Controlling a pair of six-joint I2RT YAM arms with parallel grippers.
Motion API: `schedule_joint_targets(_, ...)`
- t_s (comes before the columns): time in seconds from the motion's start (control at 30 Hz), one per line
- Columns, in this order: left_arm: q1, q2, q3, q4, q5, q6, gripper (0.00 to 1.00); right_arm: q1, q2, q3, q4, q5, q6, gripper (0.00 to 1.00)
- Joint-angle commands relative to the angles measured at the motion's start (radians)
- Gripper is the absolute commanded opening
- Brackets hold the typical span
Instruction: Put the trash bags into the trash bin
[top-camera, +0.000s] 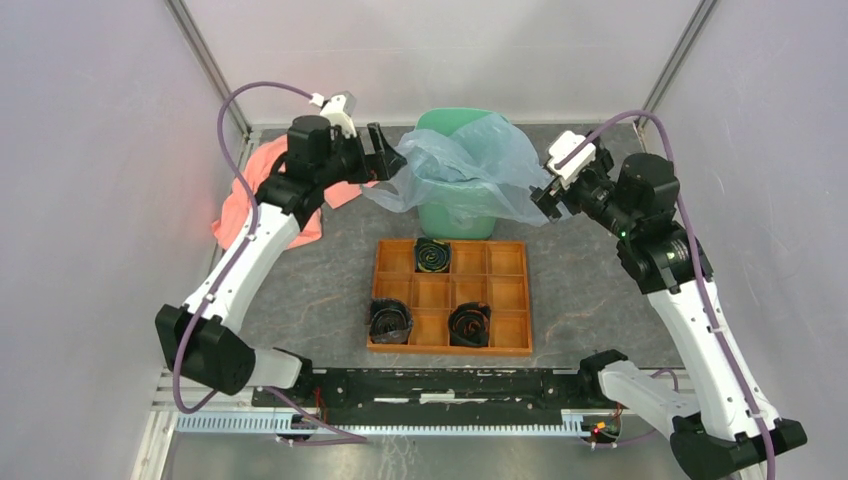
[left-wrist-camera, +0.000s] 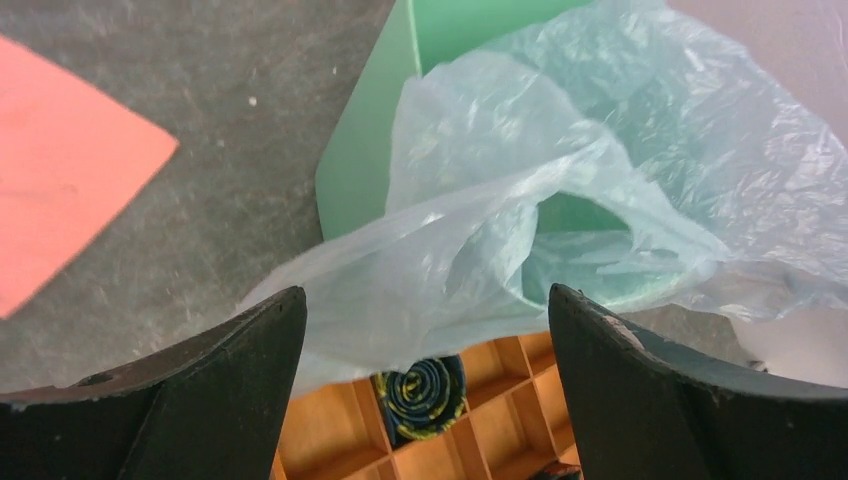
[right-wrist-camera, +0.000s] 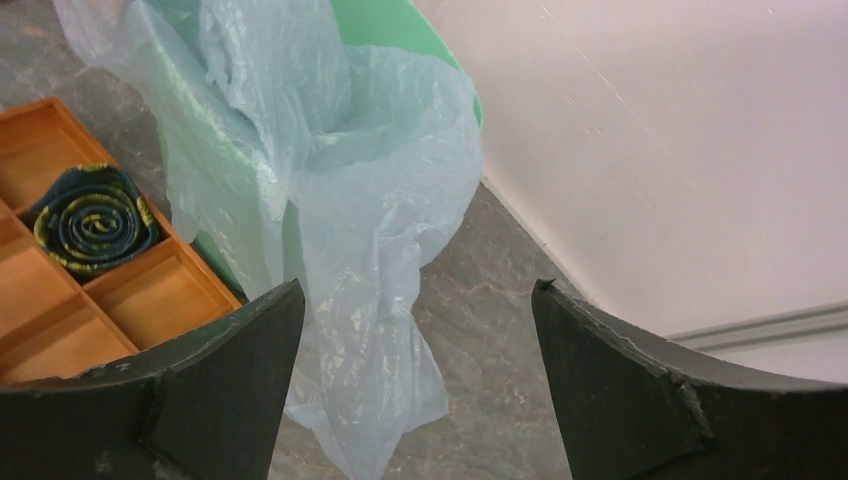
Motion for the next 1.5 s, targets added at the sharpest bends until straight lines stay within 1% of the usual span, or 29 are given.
schedule_joint_targets(0.0, 0.004, 0.029, 0.117, 0.018, 0.059, 0.152, 0.95, -0.002, 0.05, 0.037, -0.076, -0.094, -0.12, 0.94)
schedule_joint_targets(0.03, 0.003, 0.038, 0.126, 0.014, 0.053, 0.157, 0.95, -0.002, 0.065, 0.04, -0.093, -0.098, -0.125, 0.96)
schedule_joint_targets(0.13, 0.003, 0.077, 0.161, -0.005, 0.04, 0.177, 0.95, 0.001, 0.083, 0.007, -0.096, -0.039, -0.151, 0.98)
schedule_joint_targets(0.3, 0.003, 0.134, 0.193, -0.005, 0.049, 0.18, 0.93, 0.006, 0.066, -0.057, 0.027, 0.003, -0.142, 0.98)
schedule_joint_targets(0.33, 0.004, 0.145, 0.193, 0.006, 0.065, 0.172, 0.92, 0.006, 0.07, -0.068, 0.062, 0.027, -0.118, 0.96)
schedule_joint_targets(0.4, 0.003, 0.171, 0.203, 0.012, 0.105, 0.163, 0.92, 0.006, 0.092, -0.071, 0.099, 0.038, -0.103, 0.89)
schedule_joint_targets(0.47, 0.003, 0.2, 0.223, -0.007, 0.09, 0.155, 0.9, 0.006, 0.119, -0.07, 0.136, 0.075, -0.076, 0.87)
schedule_joint_targets(0.57, 0.003, 0.225, 0.239, -0.018, 0.024, 0.13, 0.78, 0.006, 0.156, -0.065, 0.201, 0.175, -0.033, 0.75)
schedule_joint_targets(0.6, 0.003, 0.229, 0.242, -0.016, 0.005, 0.122, 0.74, 0.005, 0.161, -0.072, 0.237, 0.207, -0.015, 0.7)
schedule_joint_targets(0.63, 0.003, 0.233, 0.244, -0.013, -0.01, 0.114, 0.71, 0.006, 0.166, -0.079, 0.267, 0.225, -0.005, 0.66)
schedule_joint_targets(0.7, 0.004, 0.238, 0.246, -0.002, -0.036, 0.1, 0.66, 0.006, 0.177, -0.085, 0.308, 0.228, 0.018, 0.62)
schedule_joint_targets(0.77, 0.003, 0.242, 0.248, 0.013, -0.046, 0.093, 0.61, 0.006, 0.188, -0.09, 0.344, 0.214, 0.037, 0.61)
schedule_joint_targets(0.83, 0.003, 0.251, 0.256, 0.02, -0.045, 0.091, 0.52, 0.005, 0.202, -0.09, 0.38, 0.193, 0.058, 0.63)
schedule_joint_targets(0.87, 0.003, 0.257, 0.262, 0.02, -0.042, 0.09, 0.47, 0.006, 0.211, -0.088, 0.389, 0.181, 0.062, 0.65)
schedule_joint_targets(0.9, 0.005, 0.262, 0.269, 0.021, -0.04, 0.09, 0.43, 0.006, 0.217, -0.084, 0.402, 0.172, 0.065, 0.69)
schedule_joint_targets(0.93, 0.005, 0.269, 0.277, 0.017, -0.04, 0.09, 0.4, 0.006, 0.224, -0.079, 0.408, 0.162, 0.066, 0.72)
schedule_joint_targets(1.0, 0.006, 0.279, 0.289, 0.012, -0.034, 0.09, 0.34, 0.006, 0.232, -0.07, 0.414, 0.141, 0.066, 0.72)
schedule_joint_targets(1.13, 0.006, 0.291, 0.306, 0.017, -0.038, 0.086, 0.25, 0.006, 0.226, -0.072, 0.454, 0.134, 0.067, 0.7)
schedule_joint_targets(1.17, 0.006, 0.296, 0.311, 0.021, -0.042, 0.083, 0.23, 0.006, 0.23, -0.071, 0.466, 0.134, 0.069, 0.65)
schedule_joint_targets(1.2, 0.008, 0.301, 0.319, 0.022, -0.05, 0.083, 0.21, 0.006, 0.234, -0.065, 0.47, 0.126, 0.07, 0.55)
schedule_joint_targets(1.23, 0.008, 0.306, 0.326, 0.025, -0.064, 0.08, 0.19, 0.005, 0.237, -0.062, 0.48, 0.121, 0.074, 0.47)
schedule_joint_targets(1.27, 0.009, 0.312, 0.333, 0.026, -0.077, 0.074, 0.18, 0.005, 0.237, -0.067, 0.482, 0.117, 0.083, 0.45)
schedule_joint_targets(1.3, 0.012, 0.317, 0.338, 0.028, -0.089, 0.069, 0.17, 0.005, 0.238, -0.073, 0.525, 0.116, 0.092, 0.43)
schedule_joint_targets(1.33, 0.014, 0.321, 0.342, 0.034, -0.1, 0.065, 0.16, 0.005, 0.249, -0.07, 0.535, 0.117, 0.1, 0.39)
schedule_joint_targets(1.4, 0.02, 0.333, 0.35, 0.048, -0.121, 0.051, 0.12, 0.004, 0.296, -0.02, 0.51, 0.106, 0.113, 0.28)
schedule_joint_targets(1.47, 0.024, 0.348, 0.366, 0.06, -0.129, 0.039, 0.11, 0.001, 0.364, 0.067, 0.431, 0.084, 0.131, 0.17)
